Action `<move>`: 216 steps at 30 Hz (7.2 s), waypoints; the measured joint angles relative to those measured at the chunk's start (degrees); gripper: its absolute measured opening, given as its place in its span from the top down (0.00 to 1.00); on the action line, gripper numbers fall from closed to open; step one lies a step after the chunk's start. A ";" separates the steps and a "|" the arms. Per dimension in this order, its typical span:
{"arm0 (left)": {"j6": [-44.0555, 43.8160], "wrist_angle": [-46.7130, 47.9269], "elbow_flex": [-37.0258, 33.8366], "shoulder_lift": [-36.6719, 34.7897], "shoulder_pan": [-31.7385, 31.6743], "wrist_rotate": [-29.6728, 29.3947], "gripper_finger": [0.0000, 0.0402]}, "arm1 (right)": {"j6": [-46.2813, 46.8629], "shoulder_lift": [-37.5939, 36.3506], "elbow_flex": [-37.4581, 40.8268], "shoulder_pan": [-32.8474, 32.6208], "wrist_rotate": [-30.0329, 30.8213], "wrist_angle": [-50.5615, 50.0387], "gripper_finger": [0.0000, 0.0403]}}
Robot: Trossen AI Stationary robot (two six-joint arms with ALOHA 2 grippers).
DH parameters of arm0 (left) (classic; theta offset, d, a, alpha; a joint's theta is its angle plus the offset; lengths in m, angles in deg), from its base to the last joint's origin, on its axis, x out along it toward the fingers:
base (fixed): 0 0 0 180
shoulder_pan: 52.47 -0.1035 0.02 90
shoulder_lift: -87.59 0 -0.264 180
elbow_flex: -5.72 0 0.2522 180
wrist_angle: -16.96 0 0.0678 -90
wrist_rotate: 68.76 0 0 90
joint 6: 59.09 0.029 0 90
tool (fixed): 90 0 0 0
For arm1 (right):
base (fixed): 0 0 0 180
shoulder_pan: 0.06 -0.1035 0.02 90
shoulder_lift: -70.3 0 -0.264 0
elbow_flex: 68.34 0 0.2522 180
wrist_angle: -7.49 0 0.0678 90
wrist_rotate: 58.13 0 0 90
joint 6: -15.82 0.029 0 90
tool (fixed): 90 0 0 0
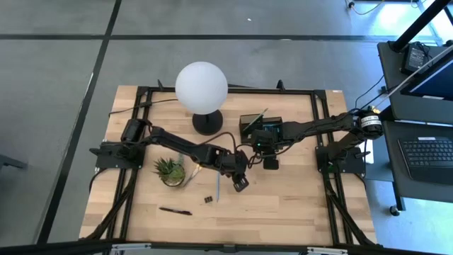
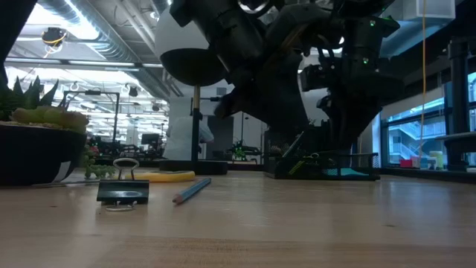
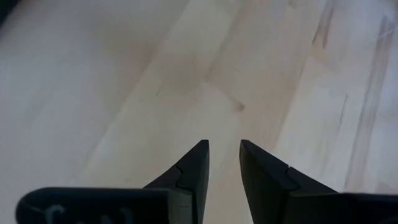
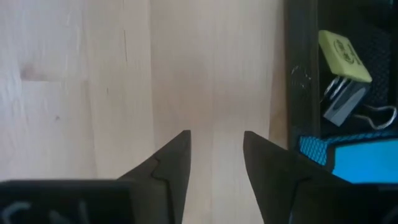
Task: Pick and place office supplies into organizer
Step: Put the blue pencil into the desk organizer
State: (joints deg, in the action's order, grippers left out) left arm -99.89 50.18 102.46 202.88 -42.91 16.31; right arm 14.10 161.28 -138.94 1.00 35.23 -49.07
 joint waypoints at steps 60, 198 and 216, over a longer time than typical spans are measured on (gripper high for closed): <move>-35.01 30.45 4.96 2.23 5.07 -3.89 0.56 | -3.30 0.00 0.00 -0.02 0.00 5.39 0.63; 21.03 23.74 4.92 6.09 6.14 -0.42 0.93 | 11.66 3.22 31.87 -26.32 12.59 80.34 0.63; 21.03 20.79 4.90 6.10 6.14 -0.39 0.93 | 8.81 17.50 29.76 -26.21 14.16 94.55 0.63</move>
State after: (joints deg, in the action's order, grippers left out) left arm -78.86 70.97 107.35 208.98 -36.77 15.92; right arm 22.91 178.79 -109.18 -25.21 49.39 45.48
